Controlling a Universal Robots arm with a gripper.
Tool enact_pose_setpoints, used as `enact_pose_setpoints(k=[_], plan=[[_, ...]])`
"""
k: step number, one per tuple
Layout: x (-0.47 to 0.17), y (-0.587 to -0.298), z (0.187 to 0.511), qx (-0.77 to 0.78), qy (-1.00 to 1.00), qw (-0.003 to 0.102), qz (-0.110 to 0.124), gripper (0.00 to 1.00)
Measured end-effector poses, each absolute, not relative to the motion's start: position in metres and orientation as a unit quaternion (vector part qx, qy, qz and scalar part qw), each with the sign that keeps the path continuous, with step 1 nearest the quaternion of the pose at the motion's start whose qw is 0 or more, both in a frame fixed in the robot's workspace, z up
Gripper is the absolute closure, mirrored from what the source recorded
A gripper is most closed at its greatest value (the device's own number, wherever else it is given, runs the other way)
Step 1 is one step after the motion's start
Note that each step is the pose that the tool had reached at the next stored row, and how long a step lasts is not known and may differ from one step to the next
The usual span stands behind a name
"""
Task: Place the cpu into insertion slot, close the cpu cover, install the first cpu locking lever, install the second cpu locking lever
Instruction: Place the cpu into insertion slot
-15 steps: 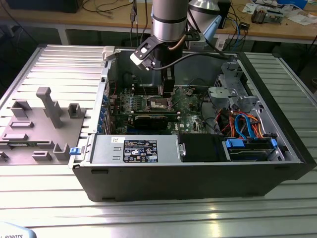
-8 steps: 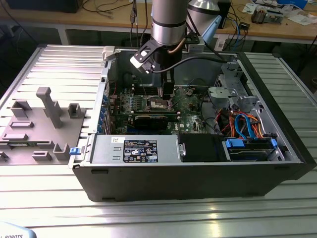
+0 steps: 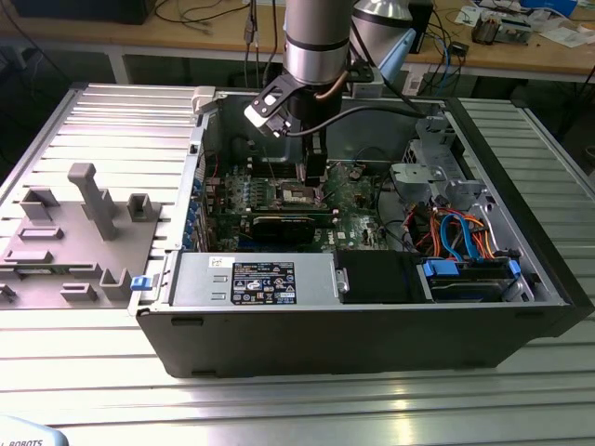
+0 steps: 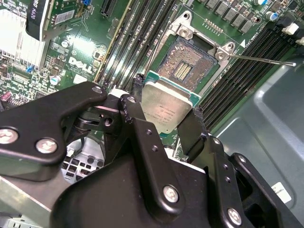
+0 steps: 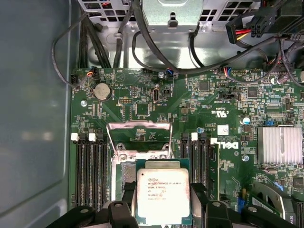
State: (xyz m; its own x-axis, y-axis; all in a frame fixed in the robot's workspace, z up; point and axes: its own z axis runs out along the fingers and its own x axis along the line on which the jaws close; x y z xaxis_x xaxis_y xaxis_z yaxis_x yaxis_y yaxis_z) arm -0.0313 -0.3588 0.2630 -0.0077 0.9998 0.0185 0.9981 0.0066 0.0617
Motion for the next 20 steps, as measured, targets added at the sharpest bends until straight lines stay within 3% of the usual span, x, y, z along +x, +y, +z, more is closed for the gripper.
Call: enact_pose_setpoints(k=[20], plan=[[-0.036,-0.356,0.250,0.704,0.709,0.015,0.028,0.46]])
